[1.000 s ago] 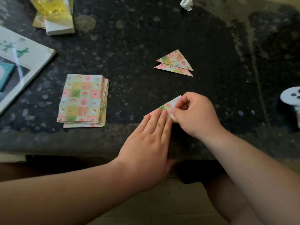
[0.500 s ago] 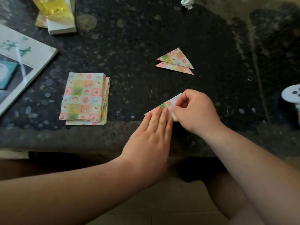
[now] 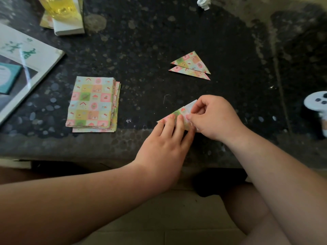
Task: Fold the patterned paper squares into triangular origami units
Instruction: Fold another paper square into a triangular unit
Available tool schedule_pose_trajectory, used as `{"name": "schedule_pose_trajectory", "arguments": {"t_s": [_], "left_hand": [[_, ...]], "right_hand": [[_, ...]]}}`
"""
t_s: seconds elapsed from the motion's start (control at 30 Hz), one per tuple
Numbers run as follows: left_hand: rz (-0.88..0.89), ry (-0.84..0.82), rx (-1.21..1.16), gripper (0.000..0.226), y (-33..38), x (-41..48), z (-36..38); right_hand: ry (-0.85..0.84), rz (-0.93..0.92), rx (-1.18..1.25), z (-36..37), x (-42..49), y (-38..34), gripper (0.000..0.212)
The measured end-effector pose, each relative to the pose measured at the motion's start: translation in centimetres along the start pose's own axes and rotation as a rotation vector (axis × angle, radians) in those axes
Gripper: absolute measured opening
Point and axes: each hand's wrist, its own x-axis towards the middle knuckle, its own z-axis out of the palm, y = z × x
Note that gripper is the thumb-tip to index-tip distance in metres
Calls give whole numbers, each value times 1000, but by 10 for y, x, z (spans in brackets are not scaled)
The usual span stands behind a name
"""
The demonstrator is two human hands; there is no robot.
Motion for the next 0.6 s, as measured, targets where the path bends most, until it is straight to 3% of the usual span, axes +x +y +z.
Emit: {"name": "schedule_pose_trajectory", "arguments": {"t_s": [0.23,0.6], "left_hand": [[18,-30,2,91,0,3,-4],[0,-20,-24,104,3,7,0]], "right_hand": [[-34,25,-70,-11,1,3,14],[-59,54,-121,-13,5,-3,24]]}}
